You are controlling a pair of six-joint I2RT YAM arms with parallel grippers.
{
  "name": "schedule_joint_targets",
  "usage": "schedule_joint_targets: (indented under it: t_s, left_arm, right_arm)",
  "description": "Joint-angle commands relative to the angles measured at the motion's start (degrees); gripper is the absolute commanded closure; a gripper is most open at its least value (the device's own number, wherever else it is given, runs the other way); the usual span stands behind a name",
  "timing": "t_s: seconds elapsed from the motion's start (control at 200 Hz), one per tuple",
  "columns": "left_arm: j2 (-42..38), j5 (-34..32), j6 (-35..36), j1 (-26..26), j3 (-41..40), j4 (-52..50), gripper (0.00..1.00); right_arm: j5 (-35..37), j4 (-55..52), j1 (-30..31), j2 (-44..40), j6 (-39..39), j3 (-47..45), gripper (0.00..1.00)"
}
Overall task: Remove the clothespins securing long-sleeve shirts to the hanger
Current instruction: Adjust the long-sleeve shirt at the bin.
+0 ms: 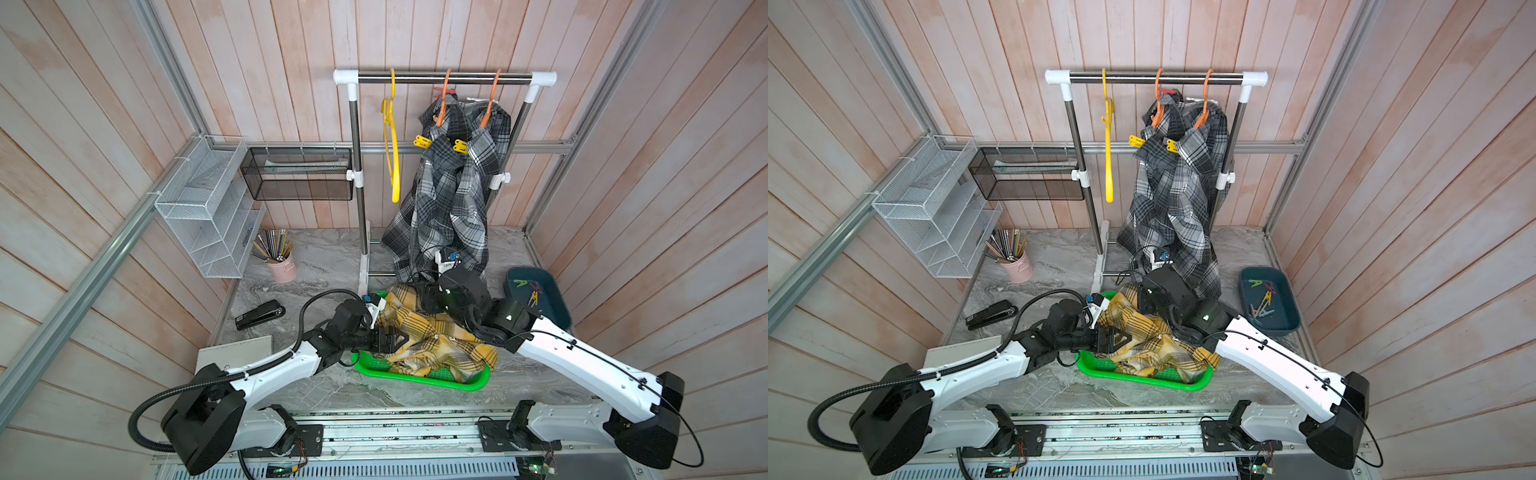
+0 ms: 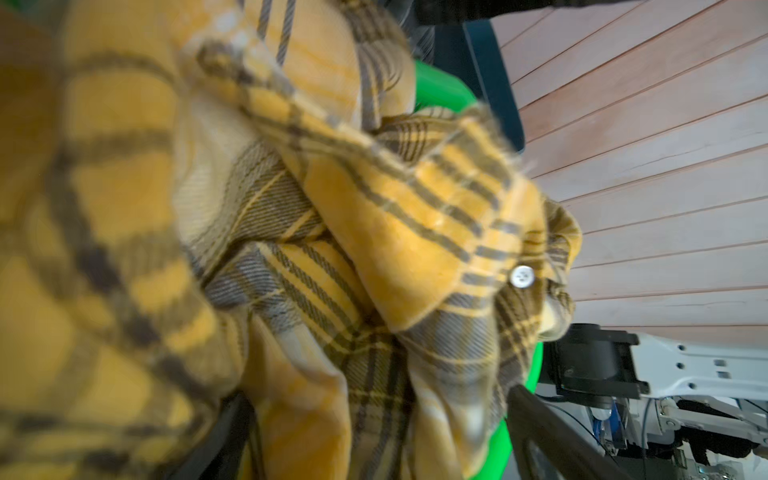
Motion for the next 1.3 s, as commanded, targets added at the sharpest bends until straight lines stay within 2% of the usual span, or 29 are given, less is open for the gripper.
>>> schedule_joint_targets:
  t_s: [0.0,0.2,0.375,0.53,0.61,0.71,0.785,0.955,1.13,1.296]
  left_arm:
    - [3.7,-1.4,-1.4,-0.2,1.9,0.9,0.02]
    - [6.3,-2.9,-1.5,-0.2,0.6,1.0,0.02]
    - [4.5,-3.3,-1.0,-0.3,0.1,0.9,0.02]
    - [-1.8,-4.9,0.0,-0.3,-0.8,2.4,0.02]
    - [-5.7,-7.1,1.7,-0.2,0.7,0.9,0.0]
    - [-8.5,-9.9,4.7,0.3,5.0,-3.6,0.0]
    - [-9.8,-11.6,6.1,1.1,7.8,-5.8,0.0]
    - [-14.3,-12.0,5.4,6.2,8.2,-4.3,0.0]
    - [-18.5,-12.5,7.2,12.3,9.1,-5.0,0.0]
    - [-19.0,-11.9,9.2,15.9,10.6,-6.9,0.0]
  right_arm:
    - [-2.2,0.7,-0.5,-0.1,7.7,-5.3,0.41]
    - [-7.7,10.6,-3.0,2.2,13.6,-16.4,0.43]
    - [-9.5,15.4,-4.2,10.1,16.6,-20.1,0.43]
    - [-11.1,15.7,-5.4,17.6,18.7,-20.1,0.43]
    - [-10.5,15.4,-5.6,18.4,18.8,-19.7,0.42]
    - [-7.7,12.6,-5.7,15.2,16.9,-17.0,0.41]
    - [-3.5,6.4,-5.7,12.0,14.8,-13.1,0.4]
    - [4.8,-7.8,-6.2,3.6,13.0,-7.6,0.38]
    - [5.3,-19.4,-8.0,-4.7,15.4,-7.8,0.38]
    - [3.2,-27.3,-8.3,-8.1,20.5,-11.4,0.39]
